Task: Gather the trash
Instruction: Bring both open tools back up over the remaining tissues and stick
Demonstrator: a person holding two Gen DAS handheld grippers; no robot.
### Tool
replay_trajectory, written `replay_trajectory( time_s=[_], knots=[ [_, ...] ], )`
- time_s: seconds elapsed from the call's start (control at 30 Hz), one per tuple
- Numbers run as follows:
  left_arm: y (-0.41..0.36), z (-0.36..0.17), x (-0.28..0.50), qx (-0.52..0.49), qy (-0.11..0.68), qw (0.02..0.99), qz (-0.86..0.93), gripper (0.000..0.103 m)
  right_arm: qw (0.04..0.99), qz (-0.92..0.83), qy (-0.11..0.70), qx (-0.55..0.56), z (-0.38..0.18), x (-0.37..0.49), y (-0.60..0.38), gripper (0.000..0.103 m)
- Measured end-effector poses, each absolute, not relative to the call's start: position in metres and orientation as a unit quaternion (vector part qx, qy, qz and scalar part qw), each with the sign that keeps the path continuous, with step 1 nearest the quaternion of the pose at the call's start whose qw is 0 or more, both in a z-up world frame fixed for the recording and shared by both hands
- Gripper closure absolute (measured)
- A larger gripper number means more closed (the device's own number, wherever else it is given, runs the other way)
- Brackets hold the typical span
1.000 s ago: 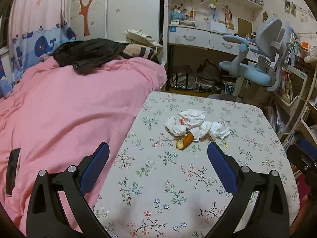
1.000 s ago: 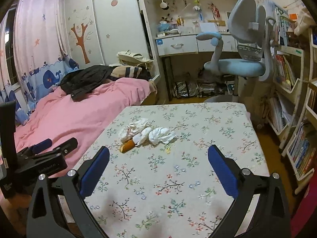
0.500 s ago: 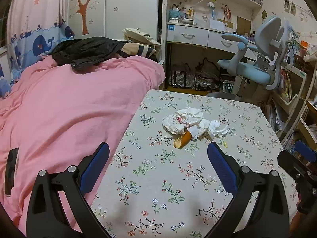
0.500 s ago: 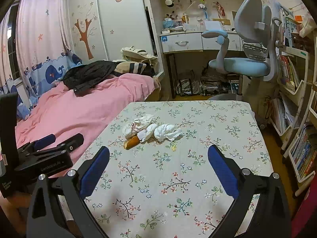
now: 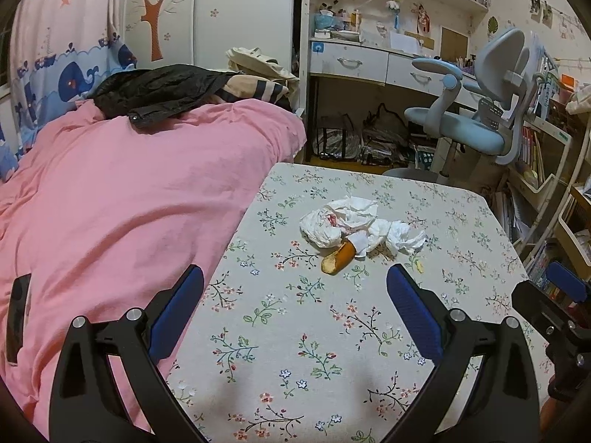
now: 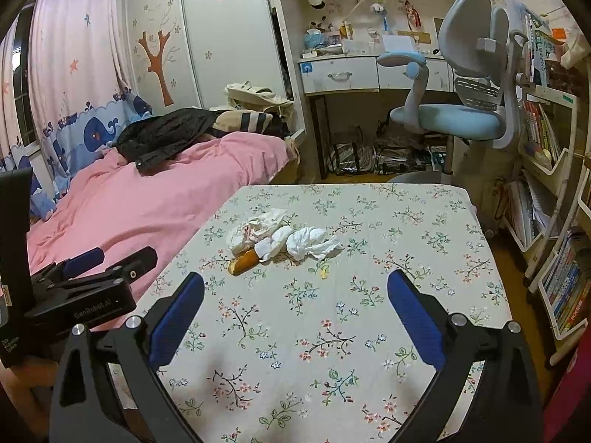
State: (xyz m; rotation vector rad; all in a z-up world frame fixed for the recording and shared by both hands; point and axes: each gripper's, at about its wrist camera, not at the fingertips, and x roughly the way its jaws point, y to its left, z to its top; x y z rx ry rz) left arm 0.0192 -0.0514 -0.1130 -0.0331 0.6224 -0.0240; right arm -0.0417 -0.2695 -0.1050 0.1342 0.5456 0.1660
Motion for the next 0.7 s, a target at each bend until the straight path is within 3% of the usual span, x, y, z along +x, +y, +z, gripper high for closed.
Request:
replay_trajectory(
  time_s=[0.7],
  knots=[
    [-0.044,-0.120,0.060,0.005,0.325,0.946,-0.004,0.007,0.950,0.072,0.300,0.052,-0.119,-0.006,-0.276,0.008]
  ],
)
